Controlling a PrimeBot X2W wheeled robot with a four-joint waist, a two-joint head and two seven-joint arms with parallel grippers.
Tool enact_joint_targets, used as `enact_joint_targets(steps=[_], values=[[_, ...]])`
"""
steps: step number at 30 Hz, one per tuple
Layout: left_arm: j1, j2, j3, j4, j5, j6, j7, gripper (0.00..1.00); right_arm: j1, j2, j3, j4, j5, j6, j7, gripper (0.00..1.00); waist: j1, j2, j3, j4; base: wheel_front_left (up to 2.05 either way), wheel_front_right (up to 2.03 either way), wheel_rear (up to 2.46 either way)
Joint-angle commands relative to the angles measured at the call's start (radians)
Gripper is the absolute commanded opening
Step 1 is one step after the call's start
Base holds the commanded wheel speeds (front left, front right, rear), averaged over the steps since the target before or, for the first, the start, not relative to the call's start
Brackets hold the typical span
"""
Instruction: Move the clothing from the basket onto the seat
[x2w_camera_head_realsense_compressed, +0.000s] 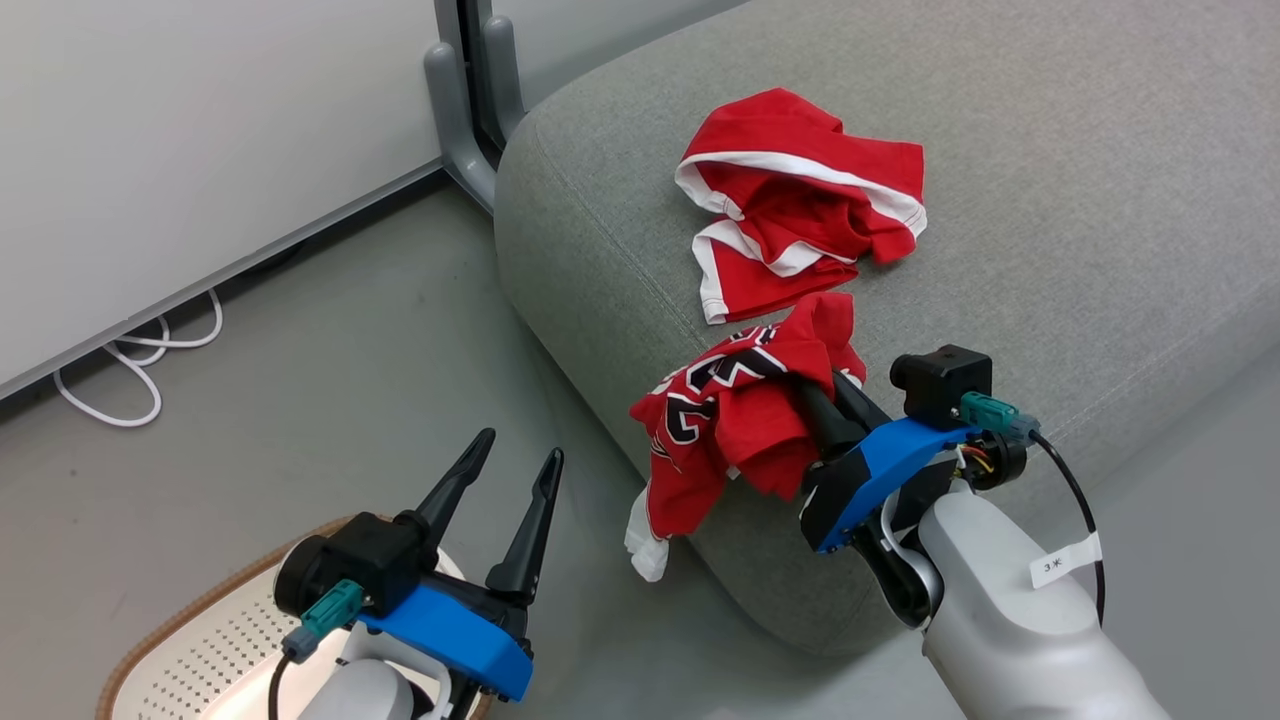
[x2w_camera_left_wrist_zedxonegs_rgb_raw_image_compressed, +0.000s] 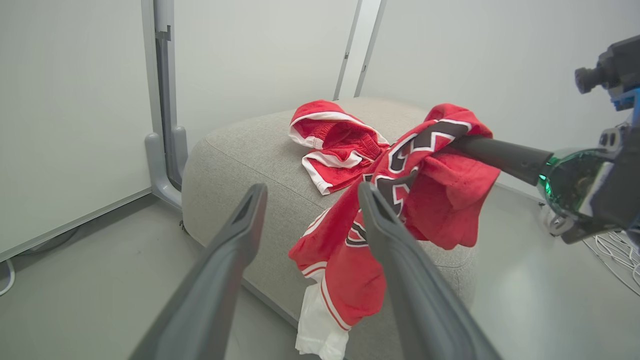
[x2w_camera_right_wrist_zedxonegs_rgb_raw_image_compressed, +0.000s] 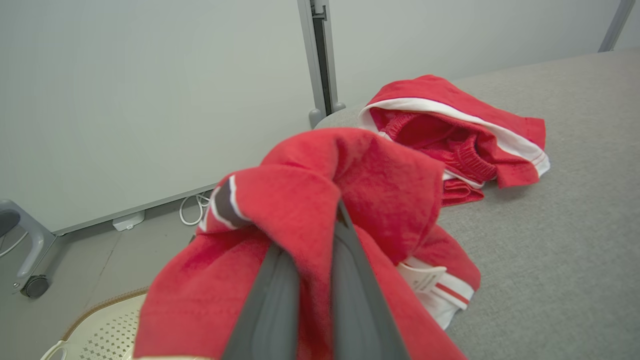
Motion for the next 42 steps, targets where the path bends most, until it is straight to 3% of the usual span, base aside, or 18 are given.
enact_joint_targets(steps=[1,9,19,25,34,42], values=[[-0.001,0.008,0.007,-0.003,0.005,-0.002,-0.005,1.0,-0.004,0.001,0.001,-0.006,-0.002,0.0,-0.005,0.0,0.0,-0.0001,0.008,0.0,0.0,0.0,0.0],[-0.017,0.038,0.034,-0.029,0.032,-0.002,-0.005,1.0,-0.153,-0.002,-0.04,0.001,0.015,0.0,0.04,0.0,0.0,-0.0001,0.072,-0.007,0.0,0.0,0.0],[-0.131,0.131,0.01,-0.13,0.068,-0.002,0.026,1.0,-0.444,-0.169,-0.28,-0.015,-0.005,0.0,0.066,0.0,0.0,-0.0001,0.302,0.078,0.0,0.0,0.0],[-0.201,0.198,0.033,-0.225,0.087,-0.002,0.06,1.0,-0.53,-0.253,-0.465,-0.002,-0.028,0.0,0.023,0.0,0.0,-0.0001,0.453,0.121,0.0,0.0,0.0],[-0.268,0.259,0.066,-0.357,0.112,0.014,0.092,1.0,-0.504,-0.233,-0.652,0.08,-0.098,0.0,-0.004,0.0,0.0,-0.0001,0.617,0.153,0.0,0.0,0.0],[-0.256,0.283,0.075,-0.385,0.108,0.023,0.089,1.0,-0.463,-0.191,-0.761,0.056,-0.196,0.0,-0.005,0.0,0.0,-0.0001,0.649,0.157,0.0,0.0,0.0]])
